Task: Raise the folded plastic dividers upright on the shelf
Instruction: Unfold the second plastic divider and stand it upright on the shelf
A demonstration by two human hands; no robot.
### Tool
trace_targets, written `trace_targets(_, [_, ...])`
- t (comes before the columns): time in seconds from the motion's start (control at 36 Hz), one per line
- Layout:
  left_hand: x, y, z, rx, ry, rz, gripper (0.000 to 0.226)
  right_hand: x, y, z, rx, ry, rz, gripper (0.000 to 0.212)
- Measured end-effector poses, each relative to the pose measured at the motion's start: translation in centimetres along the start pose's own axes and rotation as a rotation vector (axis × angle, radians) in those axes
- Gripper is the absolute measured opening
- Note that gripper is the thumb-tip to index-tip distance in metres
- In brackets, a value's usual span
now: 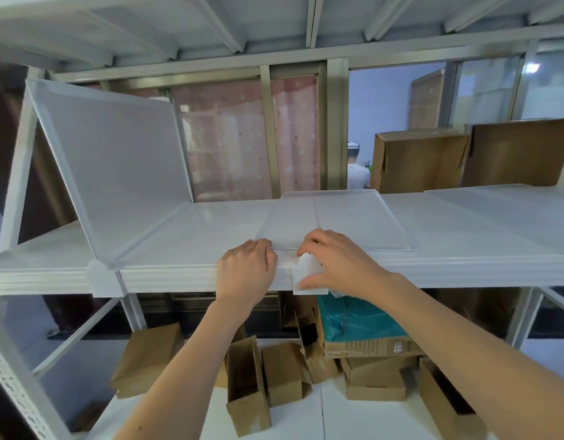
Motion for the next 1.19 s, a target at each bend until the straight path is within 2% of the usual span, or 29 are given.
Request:
trace_targets(0.11, [-0.1,0.0,0.0,-0.008,0.0,-0.024,0.031,0.0,-0.4,0.3,0.098,-0.288,-0.193,0.064])
trace_targets(0.17, [-0.1,0.0,0.0,-0.006,0.001,-0.025,0.033,0.4,-0.3,0.7,0.112,-0.368,-0.231,0.066])
trace_targets(0.44, [0.0,0.0,-0.1,-0.003,-0.024,0.045,0.036,2.4,1.3,4.2,-0.114,-0.64,0.054,0.06])
trace_targets(0.67, [0.3,0.1,-0.1,-0.038,-0.028,0.07,0.041,2.7,1.0,4.2,-0.118,-0.649,0.052,0.06])
trace_targets(0.86, [0.6,0.2,0.1,-0.108,-0.097,0.168,0.055,2.4,0.5,4.4,-0.105,-0.623,0.053,0.054])
trace_targets(1.19, [0.3,0.2,0.1,-0.1,-0.099,0.194,0.051,2.3,0.2,4.7,-0.207,-0.544,0.021,0.053])
Point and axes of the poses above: each hand's wrist, its own y-axis towards the middle knuckle, its own x-axis out of the back of the hand, z = x × y, the point moved 1 cm from there along y, towards the middle knuckle, and after that the axes turned 14 degrees about -x, right-handed, at the moved point
